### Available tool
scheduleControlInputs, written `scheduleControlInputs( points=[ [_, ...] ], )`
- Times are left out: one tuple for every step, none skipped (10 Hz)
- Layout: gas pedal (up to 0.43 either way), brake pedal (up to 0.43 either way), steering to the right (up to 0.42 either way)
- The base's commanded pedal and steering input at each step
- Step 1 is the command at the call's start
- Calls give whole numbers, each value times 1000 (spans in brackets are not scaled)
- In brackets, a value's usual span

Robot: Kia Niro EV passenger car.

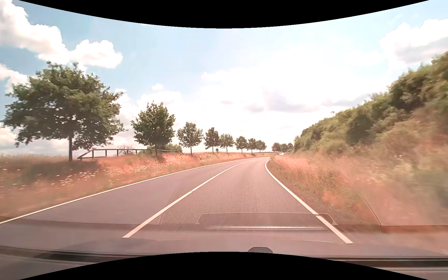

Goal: Follow the waypoints while adhering to traffic rules and regulations

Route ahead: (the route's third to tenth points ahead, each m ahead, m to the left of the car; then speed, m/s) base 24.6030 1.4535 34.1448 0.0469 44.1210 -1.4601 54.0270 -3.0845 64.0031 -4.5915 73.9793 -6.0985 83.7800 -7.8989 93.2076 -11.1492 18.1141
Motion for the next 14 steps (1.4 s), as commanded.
scheduleControlInputs(
  points=[
    [59, 0, 11],
    [59, 0, 11],
    [59, 0, 12],
    [59, 0, 12],
    [59, 0, 13],
    [59, 0, 13],
    [59, 0, 13],
    [59, 0, 13],
    [59, 0, 13],
    [59, 0, 13],
    [59, 0, 13],
    [59, 0, 13],
    [59, 0, 13],
    [59, 0, 13]
  ],
)
